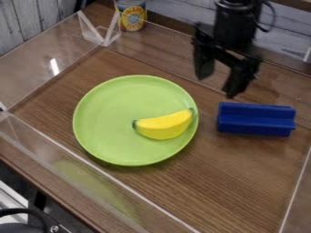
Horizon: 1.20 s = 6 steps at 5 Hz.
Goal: Put the blue object in the green plate
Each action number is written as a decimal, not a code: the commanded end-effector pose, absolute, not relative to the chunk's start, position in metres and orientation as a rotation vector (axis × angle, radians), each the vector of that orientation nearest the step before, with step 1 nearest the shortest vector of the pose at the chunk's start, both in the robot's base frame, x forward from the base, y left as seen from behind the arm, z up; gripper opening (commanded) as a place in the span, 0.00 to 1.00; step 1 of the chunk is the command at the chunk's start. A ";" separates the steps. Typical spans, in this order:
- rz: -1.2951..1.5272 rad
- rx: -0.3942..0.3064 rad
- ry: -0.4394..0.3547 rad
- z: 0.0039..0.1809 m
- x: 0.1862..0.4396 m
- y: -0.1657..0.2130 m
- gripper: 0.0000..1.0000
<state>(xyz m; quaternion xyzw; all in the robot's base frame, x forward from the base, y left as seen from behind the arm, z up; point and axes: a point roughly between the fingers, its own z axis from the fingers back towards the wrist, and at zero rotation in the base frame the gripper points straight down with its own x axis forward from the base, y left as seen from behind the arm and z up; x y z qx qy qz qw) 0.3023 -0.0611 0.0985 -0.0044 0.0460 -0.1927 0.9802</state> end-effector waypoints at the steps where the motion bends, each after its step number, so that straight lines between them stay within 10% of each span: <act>1: -0.504 0.009 0.016 0.108 0.315 -0.085 1.00; 6: -0.684 0.048 -0.058 0.070 0.341 -0.118 1.00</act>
